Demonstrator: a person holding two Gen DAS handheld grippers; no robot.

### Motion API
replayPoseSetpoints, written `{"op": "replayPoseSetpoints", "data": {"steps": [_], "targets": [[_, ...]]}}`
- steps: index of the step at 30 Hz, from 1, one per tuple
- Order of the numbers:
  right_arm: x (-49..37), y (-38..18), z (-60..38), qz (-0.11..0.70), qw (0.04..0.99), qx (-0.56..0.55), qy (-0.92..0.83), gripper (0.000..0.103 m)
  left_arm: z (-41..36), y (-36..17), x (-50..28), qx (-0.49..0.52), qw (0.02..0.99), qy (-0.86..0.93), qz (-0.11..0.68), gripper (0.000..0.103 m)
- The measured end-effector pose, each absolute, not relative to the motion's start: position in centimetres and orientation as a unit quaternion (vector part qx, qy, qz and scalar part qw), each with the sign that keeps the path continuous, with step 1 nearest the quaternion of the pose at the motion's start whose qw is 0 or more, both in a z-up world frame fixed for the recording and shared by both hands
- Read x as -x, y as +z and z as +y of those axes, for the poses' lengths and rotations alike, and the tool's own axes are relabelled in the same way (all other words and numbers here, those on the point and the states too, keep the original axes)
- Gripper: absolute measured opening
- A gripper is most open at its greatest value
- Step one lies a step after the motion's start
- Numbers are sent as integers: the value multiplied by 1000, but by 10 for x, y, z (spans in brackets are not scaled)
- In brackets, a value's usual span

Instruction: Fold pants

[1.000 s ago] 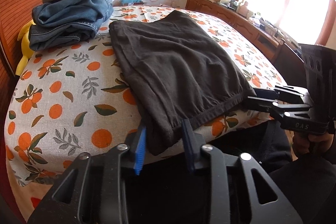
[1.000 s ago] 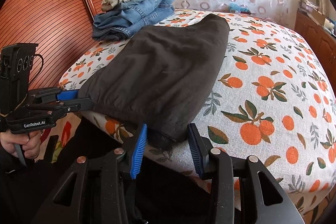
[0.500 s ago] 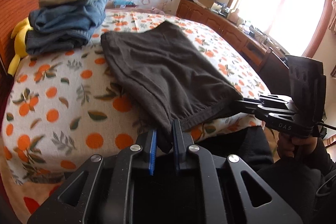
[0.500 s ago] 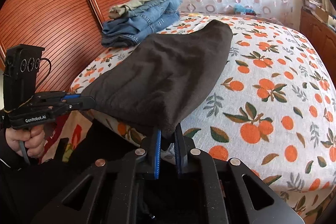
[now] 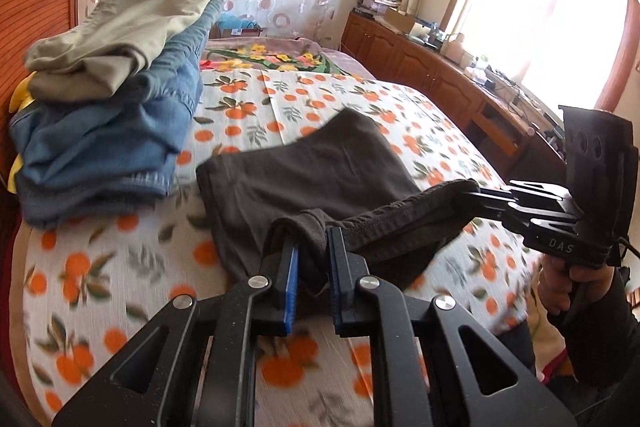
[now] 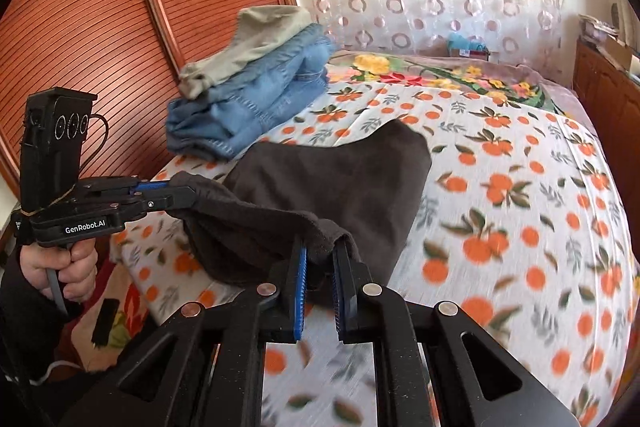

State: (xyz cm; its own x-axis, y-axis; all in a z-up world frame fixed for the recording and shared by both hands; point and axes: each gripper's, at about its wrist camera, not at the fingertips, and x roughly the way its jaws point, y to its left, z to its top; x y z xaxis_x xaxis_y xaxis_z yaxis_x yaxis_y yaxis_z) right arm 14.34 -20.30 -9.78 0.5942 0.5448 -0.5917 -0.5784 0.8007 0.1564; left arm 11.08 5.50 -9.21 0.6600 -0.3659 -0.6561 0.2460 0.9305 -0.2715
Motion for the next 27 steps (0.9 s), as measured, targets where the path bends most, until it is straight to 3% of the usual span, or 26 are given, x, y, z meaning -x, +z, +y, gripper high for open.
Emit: {"op": "replayPoseSetpoints", "data": {"steps": [14, 17, 21, 27], "targets": [[-246, -98, -177, 339, 882, 28, 327, 11, 68, -91, -185, 80, 907, -142, 389, 15], [-251, -100, -175, 336, 884, 38, 324, 17, 70, -91, -188, 86, 904, -148, 392, 23], [-254, -96, -184, 326, 890, 27, 318, 29, 74, -83, -182, 77, 912, -141, 377, 45], [-247, -92, -192, 316, 894, 38, 316, 31, 86, -85, -178, 88, 914, -126, 374, 47]]}}
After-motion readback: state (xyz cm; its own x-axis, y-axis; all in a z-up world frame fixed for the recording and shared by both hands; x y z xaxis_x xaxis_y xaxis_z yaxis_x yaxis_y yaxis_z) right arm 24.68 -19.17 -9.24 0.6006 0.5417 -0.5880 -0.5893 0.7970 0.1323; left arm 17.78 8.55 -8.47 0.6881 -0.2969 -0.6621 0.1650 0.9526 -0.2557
